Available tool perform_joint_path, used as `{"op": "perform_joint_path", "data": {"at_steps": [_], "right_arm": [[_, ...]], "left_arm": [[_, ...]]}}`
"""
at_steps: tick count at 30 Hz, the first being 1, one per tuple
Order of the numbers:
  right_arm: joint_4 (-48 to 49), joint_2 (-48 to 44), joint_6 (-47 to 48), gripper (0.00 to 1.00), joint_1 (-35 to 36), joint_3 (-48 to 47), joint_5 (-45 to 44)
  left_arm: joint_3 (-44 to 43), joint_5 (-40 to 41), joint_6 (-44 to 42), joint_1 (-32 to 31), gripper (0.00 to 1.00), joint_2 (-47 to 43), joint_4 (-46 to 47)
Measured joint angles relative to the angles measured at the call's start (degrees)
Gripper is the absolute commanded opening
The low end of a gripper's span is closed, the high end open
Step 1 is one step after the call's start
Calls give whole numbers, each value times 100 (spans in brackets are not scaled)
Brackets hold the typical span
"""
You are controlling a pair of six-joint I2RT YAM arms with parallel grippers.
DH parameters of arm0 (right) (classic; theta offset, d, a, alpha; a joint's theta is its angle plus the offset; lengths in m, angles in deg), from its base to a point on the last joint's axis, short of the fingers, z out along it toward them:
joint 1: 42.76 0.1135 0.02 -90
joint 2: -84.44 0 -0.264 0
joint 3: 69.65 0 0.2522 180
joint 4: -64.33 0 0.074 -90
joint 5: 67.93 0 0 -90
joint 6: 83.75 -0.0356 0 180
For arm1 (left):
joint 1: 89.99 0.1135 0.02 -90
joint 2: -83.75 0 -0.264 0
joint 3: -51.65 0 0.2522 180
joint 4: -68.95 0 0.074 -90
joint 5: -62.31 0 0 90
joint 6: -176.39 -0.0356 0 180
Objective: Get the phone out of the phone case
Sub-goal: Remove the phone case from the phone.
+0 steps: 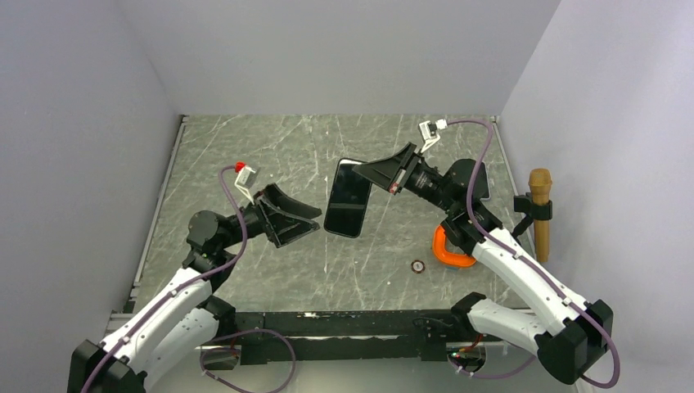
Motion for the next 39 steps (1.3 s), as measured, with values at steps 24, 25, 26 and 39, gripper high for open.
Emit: {"op": "perform_joint_path", "data": {"at_steps": [24, 25, 26, 39], "right_arm": [[-785, 20, 1200, 33, 284, -232, -105], [-1049, 31, 1403, 38, 278, -411, 15], [-1231, 48, 1539, 43, 275, -525, 101], [-2068, 501, 2358, 31, 332, -1003, 1971]], "left_arm": [[-807, -498, 98, -850, 0, 1751, 417], [-885, -573, -28, -826, 0, 1742, 319], [-960, -662, -146, -807, 0, 1733, 212], [-1502, -1530, -1067, -761, 0, 1565, -975]]}}
